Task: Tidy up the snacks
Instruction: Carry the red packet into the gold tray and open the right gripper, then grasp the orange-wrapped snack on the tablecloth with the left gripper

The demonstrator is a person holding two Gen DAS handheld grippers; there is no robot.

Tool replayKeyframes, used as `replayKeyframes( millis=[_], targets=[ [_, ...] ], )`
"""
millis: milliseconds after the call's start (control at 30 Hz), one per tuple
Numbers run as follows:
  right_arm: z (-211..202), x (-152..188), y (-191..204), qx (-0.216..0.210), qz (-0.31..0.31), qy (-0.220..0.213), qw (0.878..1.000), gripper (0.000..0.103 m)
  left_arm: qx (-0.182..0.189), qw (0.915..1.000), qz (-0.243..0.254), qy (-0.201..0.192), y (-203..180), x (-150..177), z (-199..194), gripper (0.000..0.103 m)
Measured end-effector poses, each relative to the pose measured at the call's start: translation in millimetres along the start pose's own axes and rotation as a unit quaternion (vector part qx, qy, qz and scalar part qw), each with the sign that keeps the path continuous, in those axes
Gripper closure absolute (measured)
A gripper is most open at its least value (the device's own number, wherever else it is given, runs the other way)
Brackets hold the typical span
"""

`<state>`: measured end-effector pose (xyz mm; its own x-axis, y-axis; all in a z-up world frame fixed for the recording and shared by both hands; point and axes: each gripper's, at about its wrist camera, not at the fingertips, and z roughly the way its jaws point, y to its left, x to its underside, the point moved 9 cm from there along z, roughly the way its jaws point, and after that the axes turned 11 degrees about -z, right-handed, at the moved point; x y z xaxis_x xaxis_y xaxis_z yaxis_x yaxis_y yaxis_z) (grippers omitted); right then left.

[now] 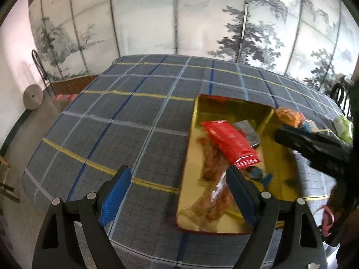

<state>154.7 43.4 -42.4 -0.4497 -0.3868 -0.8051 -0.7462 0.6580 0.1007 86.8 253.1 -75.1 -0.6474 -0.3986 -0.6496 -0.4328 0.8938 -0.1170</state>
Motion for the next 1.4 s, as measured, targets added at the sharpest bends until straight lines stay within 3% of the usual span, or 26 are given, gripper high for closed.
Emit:
replayKeyframes(
  millis=[100,233,333,433,467,567,667,767,867,967,1100,1200,1400],
  targets=[
    [-39.3,32.3,-40.8,0.043,0.018,-0.015,0.999,0.058,0.021,0.9995,0.019,0.014,-23.3,-3.5,-2.8,0.02],
    [-87.4,85.8,-110.7,0.128,0.05,0.0,0.991,0.058,0.075,0.9953,0.028,0.053,-69.2,-11.0,-4.2,0.02],
    [-119.1,121.0,-163.1,0.21,0.051,0.028,0.976,0.058,0.126,0.9874,0.019,0.093,-112.7,-19.1,-3.5,0.02],
    [-144.7,147.6,-197.6,0.263,0.045,0.043,0.963,0.058,0.181,0.9734,0.001,0.14,-163.7,-30.1,0.7,0.019],
    [-149.9,153.4,-204.5,0.271,0.045,0.046,0.96,0.058,0.19,0.9692,-0.006,0.157,-179.2,-34.1,5.2,0.015],
    [-157.3,169.4,-219.6,0.265,0.068,0.039,0.961,0.058,0.195,0.9602,-0.027,0.198,-225.1,-44.1,29.9,0.011],
    [-164.3,165.3,-216.7,0.25,0.067,0.013,0.966,0.058,0.167,0.9555,-0.029,0.241,-258.1,-45.1,69.5,0.011],
    [-161.5,163.8,-213.5,0.234,0.06,0.011,0.97,0.058,0.137,0.9443,-0.066,0.292,-269.1,-39.6,110.7,0.011],
    [-165.5,163.5,-213.0,0.22,0.068,-0.003,0.973,0.058,0.135,0.9281,-0.11,0.329,-271.9,-32.4,139.5,0.011],
    [-168.7,164.1,-215.7,0.198,0.086,-0.017,0.976,0.058,0.137,0.9181,-0.153,0.339,-273.7,-32.4,155.9,0.011],
    [-170.0,162.5,-216.9,0.181,0.095,-0.03,0.978,0.058,0.111,0.9246,-0.163,0.326,-276.5,-35.5,170.3,0.011],
    [-170.2,161.9,-214.9,0.174,0.093,-0.033,0.98,0.058,0.089,0.921,-0.183,0.332,-271.7,-33.4,181.1,0.014],
    [-172.7,161.7,-216.8,0.158,0.104,-0.045,0.981,0.058,0.042,0.9291,-0.195,0.312,-266.6,-37.3,190.5,0.015]
  ],
)
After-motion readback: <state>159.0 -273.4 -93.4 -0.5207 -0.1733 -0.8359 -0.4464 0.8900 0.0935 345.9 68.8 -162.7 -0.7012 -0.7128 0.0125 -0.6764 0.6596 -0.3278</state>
